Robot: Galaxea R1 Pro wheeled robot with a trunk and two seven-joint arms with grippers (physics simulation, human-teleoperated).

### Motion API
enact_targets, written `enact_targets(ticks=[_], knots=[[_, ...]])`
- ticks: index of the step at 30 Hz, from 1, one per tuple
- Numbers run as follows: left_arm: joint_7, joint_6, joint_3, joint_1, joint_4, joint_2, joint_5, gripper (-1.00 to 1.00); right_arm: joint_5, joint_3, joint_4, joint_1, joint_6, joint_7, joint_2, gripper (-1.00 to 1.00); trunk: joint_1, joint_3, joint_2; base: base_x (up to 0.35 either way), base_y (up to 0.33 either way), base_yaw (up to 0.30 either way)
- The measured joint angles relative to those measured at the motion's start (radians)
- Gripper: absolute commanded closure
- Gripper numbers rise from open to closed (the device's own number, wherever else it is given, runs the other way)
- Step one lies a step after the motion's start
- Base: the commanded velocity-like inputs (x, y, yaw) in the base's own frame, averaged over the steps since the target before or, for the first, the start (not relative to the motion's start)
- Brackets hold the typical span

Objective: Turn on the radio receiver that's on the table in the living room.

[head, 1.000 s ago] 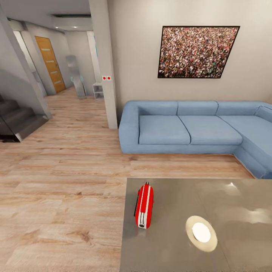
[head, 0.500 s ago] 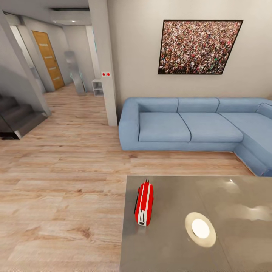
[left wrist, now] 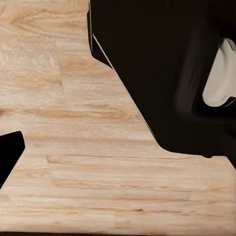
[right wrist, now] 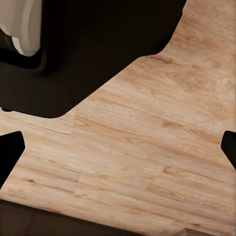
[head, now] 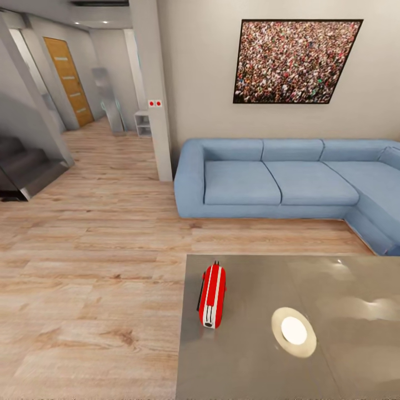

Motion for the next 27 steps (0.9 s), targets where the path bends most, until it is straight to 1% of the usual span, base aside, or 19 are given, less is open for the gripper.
enact_targets(ticks=[27], knots=[[0.000,0.000,0.000,0.000,0.000,0.000,0.000,-1.00,0.000,0.000,0.000,0.000,0.000,0.000,0.000,-1.00,0.000,-0.044,0.000,0.000,0.000,0.000]])
